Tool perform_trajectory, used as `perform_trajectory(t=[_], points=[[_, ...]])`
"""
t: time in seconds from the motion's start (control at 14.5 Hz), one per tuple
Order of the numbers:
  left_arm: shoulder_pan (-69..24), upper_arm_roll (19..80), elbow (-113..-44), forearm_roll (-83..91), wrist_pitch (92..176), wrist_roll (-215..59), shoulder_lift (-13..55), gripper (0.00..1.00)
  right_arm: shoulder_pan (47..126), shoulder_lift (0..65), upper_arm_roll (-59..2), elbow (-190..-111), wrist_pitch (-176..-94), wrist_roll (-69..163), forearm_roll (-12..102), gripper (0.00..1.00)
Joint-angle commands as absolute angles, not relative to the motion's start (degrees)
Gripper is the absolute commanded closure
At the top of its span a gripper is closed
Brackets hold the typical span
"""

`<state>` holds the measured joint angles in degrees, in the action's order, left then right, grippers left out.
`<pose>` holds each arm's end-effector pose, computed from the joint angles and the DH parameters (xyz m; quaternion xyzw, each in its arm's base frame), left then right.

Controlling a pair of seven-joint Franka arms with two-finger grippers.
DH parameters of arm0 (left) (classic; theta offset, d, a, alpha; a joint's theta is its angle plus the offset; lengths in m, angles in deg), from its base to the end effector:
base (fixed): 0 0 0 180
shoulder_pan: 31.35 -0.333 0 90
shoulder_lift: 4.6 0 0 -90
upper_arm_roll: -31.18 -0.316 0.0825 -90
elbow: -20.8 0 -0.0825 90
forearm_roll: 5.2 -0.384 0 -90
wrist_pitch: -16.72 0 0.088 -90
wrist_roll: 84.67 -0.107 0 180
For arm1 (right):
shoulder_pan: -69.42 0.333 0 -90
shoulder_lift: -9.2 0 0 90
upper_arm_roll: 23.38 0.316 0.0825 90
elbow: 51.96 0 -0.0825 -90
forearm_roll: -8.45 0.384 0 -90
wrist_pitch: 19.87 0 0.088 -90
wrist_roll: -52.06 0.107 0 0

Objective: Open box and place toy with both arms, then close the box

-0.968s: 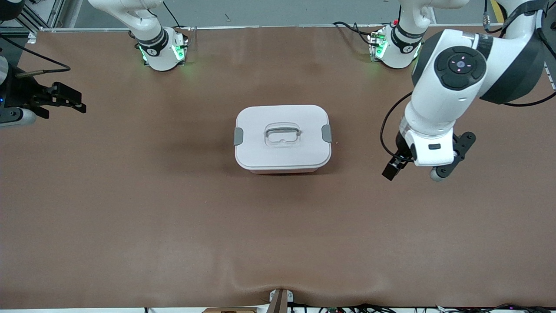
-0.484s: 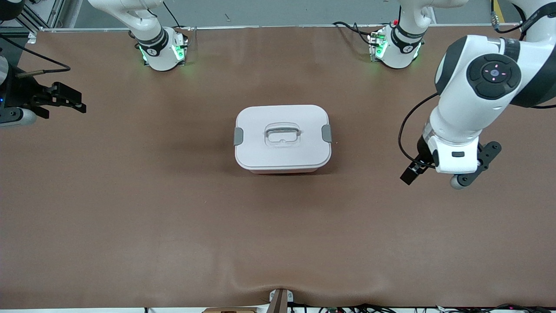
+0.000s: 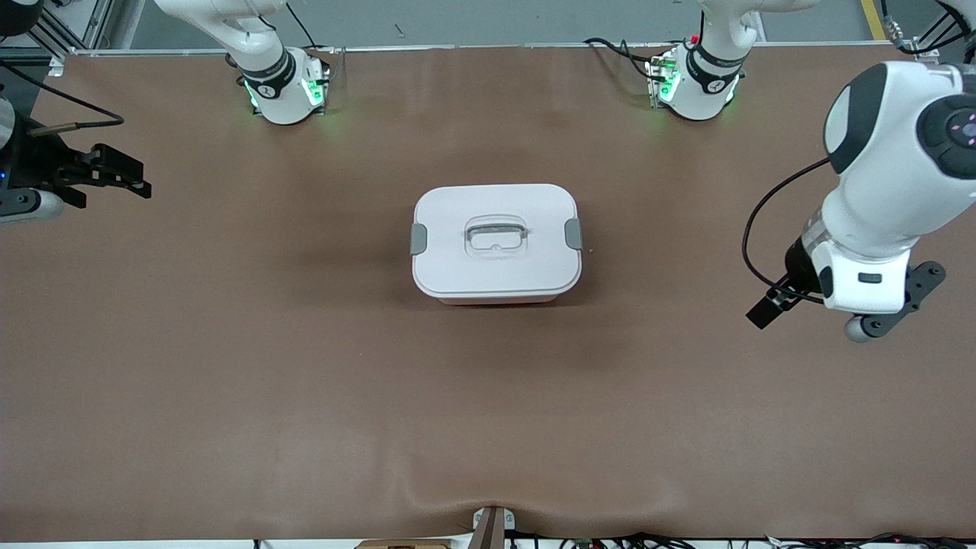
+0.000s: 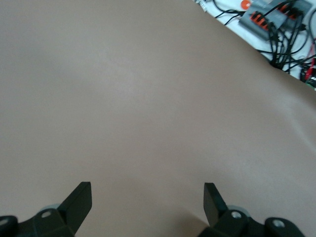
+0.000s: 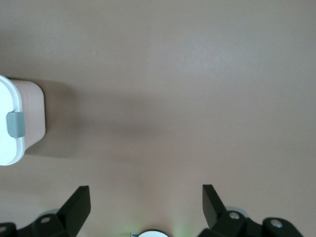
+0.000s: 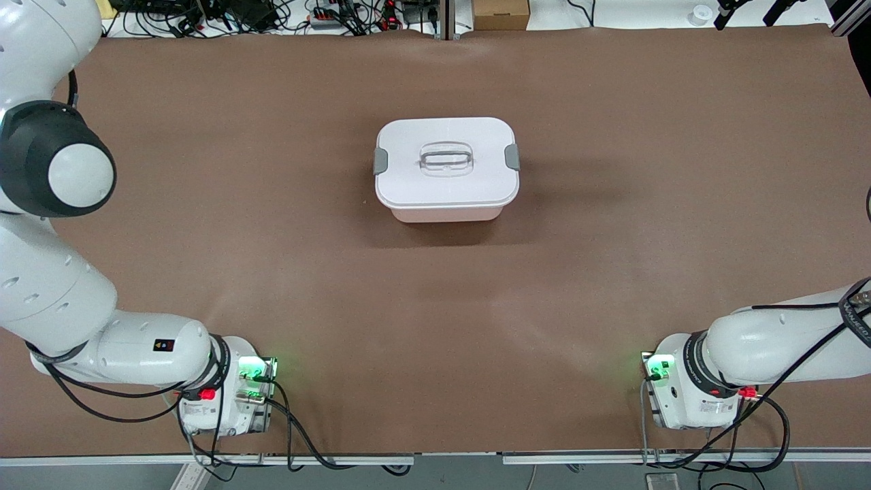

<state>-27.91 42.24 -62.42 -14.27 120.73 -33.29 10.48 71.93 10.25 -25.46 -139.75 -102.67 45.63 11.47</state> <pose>0.6372 -0.1359 0.5483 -0.9493 -0.3054 -0.0725 0.0160 0.5467 0.0105 0.6222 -0.9964 -0.0616 0.0512 0.0287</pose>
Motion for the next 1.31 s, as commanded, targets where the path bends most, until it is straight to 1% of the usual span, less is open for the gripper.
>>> perform_trajectory(t=[0.0,0.07,0.41,0.55,0.9,1.04,1.24], points=[[-28.2,41.6,-62.9,-12.1,117.9,-36.9,7.0,0.00,72.1,10.2,-25.7,-139.7,-102.4,45.5,11.8,0.00],[-28.7,41.5,-62.8,-10.9,116.8,-38.5,6.4,0.00,72.1,10.2,-25.7,-139.7,-102.4,45.5,11.8,0.00],[-28.0,34.9,-63.0,-6.8,111.8,-50.4,1.6,0.00,72.1,10.2,-25.7,-139.7,-102.4,45.5,11.8,0.00],[-28.0,34.3,-63.0,-6.8,108.6,-53.6,0.1,0.00,72.1,10.2,-25.7,-139.7,-102.3,45.5,11.8,0.00],[-28.0,32.9,-63.2,-5.1,107.3,-63.0,-3.7,0.00,72.1,10.2,-25.7,-139.7,-102.4,45.5,11.8,0.00],[-28.0,32.1,-63.4,-3.0,103.8,-65.0,-4.7,0.00,72.1,10.2,-25.7,-139.7,-102.4,45.5,11.8,0.00],[-28.0,31.7,-64.0,-2.9,100.8,-65.4,-6.2,0.00,72.1,10.2,-25.7,-139.7,-102.4,45.5,11.8,0.00]])
